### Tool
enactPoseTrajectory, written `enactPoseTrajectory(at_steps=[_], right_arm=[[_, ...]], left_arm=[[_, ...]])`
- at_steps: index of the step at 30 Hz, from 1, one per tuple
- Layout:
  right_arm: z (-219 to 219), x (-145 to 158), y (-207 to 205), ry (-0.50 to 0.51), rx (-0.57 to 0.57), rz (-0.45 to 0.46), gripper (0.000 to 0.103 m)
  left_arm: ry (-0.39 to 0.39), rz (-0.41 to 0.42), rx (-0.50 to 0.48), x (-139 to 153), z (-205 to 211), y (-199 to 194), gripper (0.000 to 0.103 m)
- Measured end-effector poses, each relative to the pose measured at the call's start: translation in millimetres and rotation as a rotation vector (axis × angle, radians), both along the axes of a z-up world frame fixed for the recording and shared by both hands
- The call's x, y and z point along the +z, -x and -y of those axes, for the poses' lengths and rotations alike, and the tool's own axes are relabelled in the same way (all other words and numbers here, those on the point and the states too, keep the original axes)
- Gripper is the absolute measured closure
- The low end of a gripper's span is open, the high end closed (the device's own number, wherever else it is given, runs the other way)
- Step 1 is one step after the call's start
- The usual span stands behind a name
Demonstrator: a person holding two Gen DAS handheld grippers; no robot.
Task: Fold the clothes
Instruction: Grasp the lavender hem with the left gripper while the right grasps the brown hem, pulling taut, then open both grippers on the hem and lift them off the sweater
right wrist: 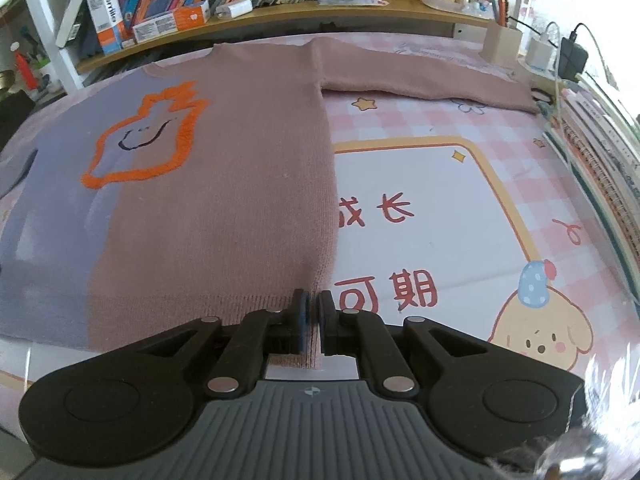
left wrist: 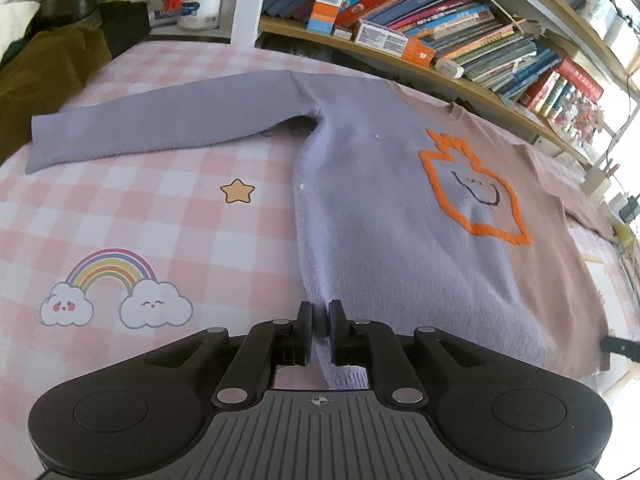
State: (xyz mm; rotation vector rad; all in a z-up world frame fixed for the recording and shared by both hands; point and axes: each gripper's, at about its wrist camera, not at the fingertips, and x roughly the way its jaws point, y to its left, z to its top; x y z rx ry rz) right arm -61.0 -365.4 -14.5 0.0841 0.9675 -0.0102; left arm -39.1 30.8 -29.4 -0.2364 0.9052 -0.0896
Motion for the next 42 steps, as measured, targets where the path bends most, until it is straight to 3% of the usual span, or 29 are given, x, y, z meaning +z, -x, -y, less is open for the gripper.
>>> enactPoseTrajectory(at_steps=[1, 4, 7, 10, 12, 16, 19, 21, 26, 32, 42], right_arm=[[0, 1, 1, 0.004, -0.008, 0.005, 0.095], [-2, 7, 4, 0.022, -0.033, 0.033, 0.065], [-3, 16, 8, 0.020, -0.037, 0.066, 0.058], [-5, 23, 11, 0.012, -0.037, 0.093, 0.042], [-7, 27, 13, 0.014, -0.038, 0.116, 0.025], [-9, 30, 20, 0.073, -0.049, 0.155, 0.003], [-8, 29, 26, 0.135, -0.062, 0.162, 0.002], [-4, 29, 34, 0.130, -0.063, 0.183, 0.002], [0, 24, 51, 0.101, -0.030, 0.188, 0.001], [6, 17, 67, 0.074, 0.009, 0.175, 0.001], [13, 18, 84, 0.060, 0.042, 0.190, 0.001]], left_arm=[[-0.012, 0.011, -0.005, 2, 2, 2, 0.093], [-0.050, 0.046, -0.017, 9, 7, 5, 0.088], [-0.072, 0.081, -0.023, 18, 12, 9, 0.081], [-0.080, 0.103, -0.023, 25, 19, 14, 0.077], [-0.086, 0.111, -0.014, 28, 25, 17, 0.062], [-0.099, 0.109, 0.001, 30, 41, 27, 0.056], [-0.103, 0.109, -0.015, 34, 57, 34, 0.054], [-0.118, 0.125, -0.031, 38, 68, 39, 0.035], [-0.183, 0.138, -0.032, 43, 95, 57, 0.019], [-0.242, 0.123, -0.016, 44, 114, 76, 0.015], [-0.250, 0.126, 0.034, 48, 120, 98, 0.013]])
